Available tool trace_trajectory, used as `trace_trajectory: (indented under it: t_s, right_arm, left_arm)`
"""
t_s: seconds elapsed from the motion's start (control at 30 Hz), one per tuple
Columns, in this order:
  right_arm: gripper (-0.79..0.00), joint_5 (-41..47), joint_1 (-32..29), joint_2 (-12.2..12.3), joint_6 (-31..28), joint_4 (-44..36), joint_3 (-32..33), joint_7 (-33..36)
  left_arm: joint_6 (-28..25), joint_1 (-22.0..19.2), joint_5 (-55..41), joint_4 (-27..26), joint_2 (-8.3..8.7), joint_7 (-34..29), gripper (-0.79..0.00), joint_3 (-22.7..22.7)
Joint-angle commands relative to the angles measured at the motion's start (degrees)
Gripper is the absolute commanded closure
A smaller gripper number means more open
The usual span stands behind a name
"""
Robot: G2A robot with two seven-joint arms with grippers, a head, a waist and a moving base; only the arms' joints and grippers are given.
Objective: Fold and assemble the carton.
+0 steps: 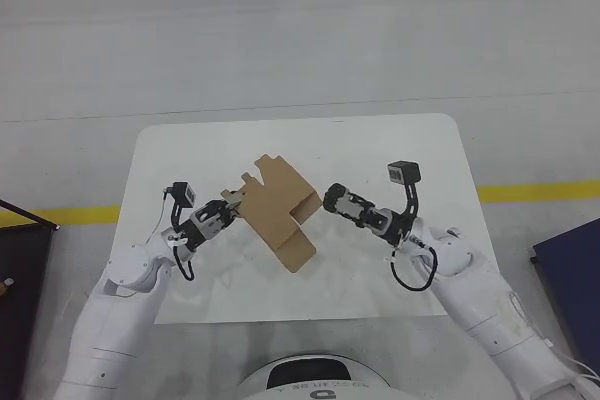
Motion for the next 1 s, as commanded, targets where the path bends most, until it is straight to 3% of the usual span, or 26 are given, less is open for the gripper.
trace_trajectory:
  t_s: [0.0, 0.13, 0.23, 0.33, 0.67, 0.97]
  right_arm:
    - [-0.665, -0.2, -0.7, 0.1, 0.3, -2.3, 0.1, 0.9]
    - [-0.662, -1.1, -0.7, 0.0, 5.3, -2.9, -2.3, 4.2]
    - [-0.717, -0.3, 0.8, -0.3, 9.1, -1.3, -4.1, 5.5]
    - [-0.717, 1.0, 1.7, -0.4, 11.5, 0.1, -4.8, 7.2]
    - [-0.634, 6.5, 4.1, -1.4, 14.5, 4.1, -7.2, 9.3]
    - [-0.573, 18.1, 6.6, -2.7, 16.4, 9.5, -9.3, 13.7]
  left_arm:
    - [-0.3, 0.1, -0.1, 0.2, -0.09, 0.1, 0.000, 0.5]
    - [-0.8, 0.1, 0.1, 0.3, -0.15, 0.0, 0.000, 0.9]
    - [-1.6, 0.1, -0.1, -0.1, -0.12, 0.2, 0.000, 0.5]
    - [-1.9, 0.3, 0.3, -0.6, -0.03, 0.0, 0.000, 0.1]
    - [-2.7, 0.3, 5.3, -2.5, 0.26, -0.6, 0.000, 0.4]
    - [-4.2, 1.2, 7.4, -4.0, 0.52, -1.2, 0.000, 0.1]
